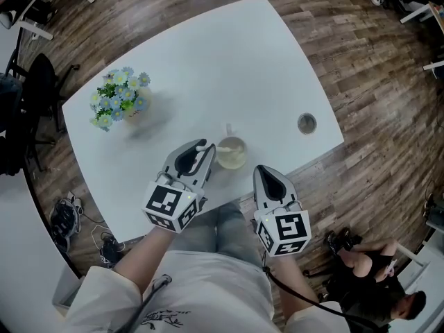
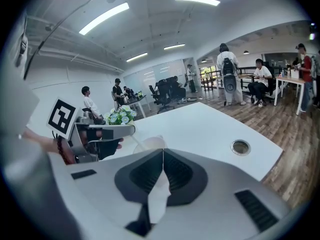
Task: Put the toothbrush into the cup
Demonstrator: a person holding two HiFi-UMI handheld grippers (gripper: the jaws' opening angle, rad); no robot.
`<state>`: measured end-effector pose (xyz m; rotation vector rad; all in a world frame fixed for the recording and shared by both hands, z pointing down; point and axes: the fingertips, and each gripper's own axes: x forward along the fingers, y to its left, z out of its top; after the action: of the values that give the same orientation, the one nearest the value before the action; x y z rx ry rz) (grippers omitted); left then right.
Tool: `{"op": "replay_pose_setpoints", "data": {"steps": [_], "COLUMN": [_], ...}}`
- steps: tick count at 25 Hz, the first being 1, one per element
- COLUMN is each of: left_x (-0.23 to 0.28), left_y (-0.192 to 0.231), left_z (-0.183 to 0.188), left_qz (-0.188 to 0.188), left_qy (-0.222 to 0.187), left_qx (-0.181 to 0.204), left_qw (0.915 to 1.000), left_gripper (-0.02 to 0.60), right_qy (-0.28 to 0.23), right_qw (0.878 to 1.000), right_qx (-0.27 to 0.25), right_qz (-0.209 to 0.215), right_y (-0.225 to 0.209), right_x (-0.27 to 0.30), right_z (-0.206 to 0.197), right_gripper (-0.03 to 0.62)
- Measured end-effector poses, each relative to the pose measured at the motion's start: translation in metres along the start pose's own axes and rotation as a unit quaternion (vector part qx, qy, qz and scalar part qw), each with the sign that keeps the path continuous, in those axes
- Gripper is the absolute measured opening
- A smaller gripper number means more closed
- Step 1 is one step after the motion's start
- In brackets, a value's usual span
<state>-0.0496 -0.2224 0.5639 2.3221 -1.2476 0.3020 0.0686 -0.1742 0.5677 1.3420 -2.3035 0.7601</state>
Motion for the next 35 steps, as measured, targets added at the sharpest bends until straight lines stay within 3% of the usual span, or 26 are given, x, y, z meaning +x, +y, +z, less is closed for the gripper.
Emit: {"op": "replay_pose_setpoints", "data": {"steps": [16, 21, 26, 35], "left_x": [-0.029, -0.047, -0.07, -0.104], "left_y": [0.001, 0.0, -0.02, -0.069], "left_z": [0.014, 0.031, 0.05, 0.061], "left_qz": [0.015, 0.021, 0.018, -0.014], "left_qy": [-0.008, -0.029, -0.051, -0.051], "left_qx": [0.009, 0.011, 0.024, 0.059], "left_qw": [0.9998, 0.9993, 0.9982, 0.9968], "left_gripper": [0.104, 0.103, 0.044, 0.014], "right_qy": [-0.012, -0.026, -0.034, -0.059], "right_qw": [1.0, 0.999, 0.999, 0.997], "right_qx": [-0.014, -0.028, -0.035, -0.036], "right_qz": [0.011, 0.014, 0.016, 0.016], "right_y": [0.014, 0.021, 0.031, 0.048], "right_x": [-0.015, -0.023, -0.04, -0.068], "right_z": [0.014, 0.026, 0.031, 0.045], "right_gripper": [0.02, 0.02, 0.02, 0.02]}}
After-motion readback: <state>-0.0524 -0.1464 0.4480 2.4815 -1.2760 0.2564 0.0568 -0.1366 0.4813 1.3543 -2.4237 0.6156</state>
